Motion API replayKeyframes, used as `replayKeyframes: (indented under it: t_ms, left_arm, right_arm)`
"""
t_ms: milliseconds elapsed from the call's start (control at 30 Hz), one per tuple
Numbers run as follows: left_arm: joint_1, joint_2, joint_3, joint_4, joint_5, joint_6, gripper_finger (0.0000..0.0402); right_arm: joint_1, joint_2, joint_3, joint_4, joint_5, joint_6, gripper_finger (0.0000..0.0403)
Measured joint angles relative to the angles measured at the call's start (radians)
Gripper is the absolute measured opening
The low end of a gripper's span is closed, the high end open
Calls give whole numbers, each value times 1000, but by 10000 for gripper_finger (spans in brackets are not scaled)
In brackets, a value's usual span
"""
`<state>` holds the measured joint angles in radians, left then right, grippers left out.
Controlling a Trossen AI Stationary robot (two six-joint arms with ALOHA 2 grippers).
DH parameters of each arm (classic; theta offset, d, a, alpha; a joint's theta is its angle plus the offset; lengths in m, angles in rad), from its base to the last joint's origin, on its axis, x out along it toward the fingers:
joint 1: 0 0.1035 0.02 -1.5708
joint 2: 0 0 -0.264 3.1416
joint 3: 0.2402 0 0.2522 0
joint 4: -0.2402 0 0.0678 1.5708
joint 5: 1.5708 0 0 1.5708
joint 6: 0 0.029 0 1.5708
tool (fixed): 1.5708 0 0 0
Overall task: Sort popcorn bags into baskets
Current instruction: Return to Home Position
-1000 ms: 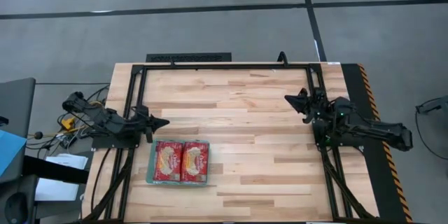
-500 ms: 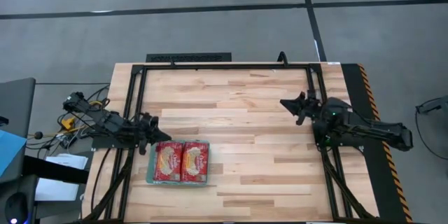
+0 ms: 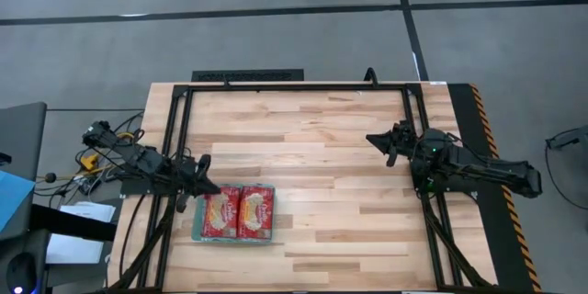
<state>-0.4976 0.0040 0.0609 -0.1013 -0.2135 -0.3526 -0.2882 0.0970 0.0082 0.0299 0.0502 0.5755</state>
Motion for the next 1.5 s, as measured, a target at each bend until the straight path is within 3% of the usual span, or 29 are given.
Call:
replayKeyframes:
  t_ms: [133, 333, 467, 633, 867, 1033, 1200, 1500]
  left_arm:
    - [0, 0, -1, 6, 165, 79, 0]
    - [0, -3, -1, 96, 305, 214, 0]
    - [0, -2, -1, 67, 330, 222, 0]
    - [0, -3, 0, 141, 326, 289, 0]
    - [0, -1, 0, 22, 325, 197, 0]
    - [0, 0, -2, -9, 243, 174, 0]
    - [0, 0, -29, 76, 127, 102, 0]
    - [0, 0, -29, 76, 129, 26, 0]
  right_arm:
    - [0, 0, 0, -2, 0, 0, 42]
    - [0, 0, 0, -4, 0, 0, 42]
    - [0, 0, 0, -5, 1, 0, 42]
    - [0, 0, 0, -6, 1, 0, 42]
    - [0, 0, -1, -7, 1, 0, 42]
    - [0, 0, -1, -7, 1, 0, 42]
    - [0, 0, -1, -7, 2, 1, 42]
    - [0, 0, -1, -7, 2, 1, 42]
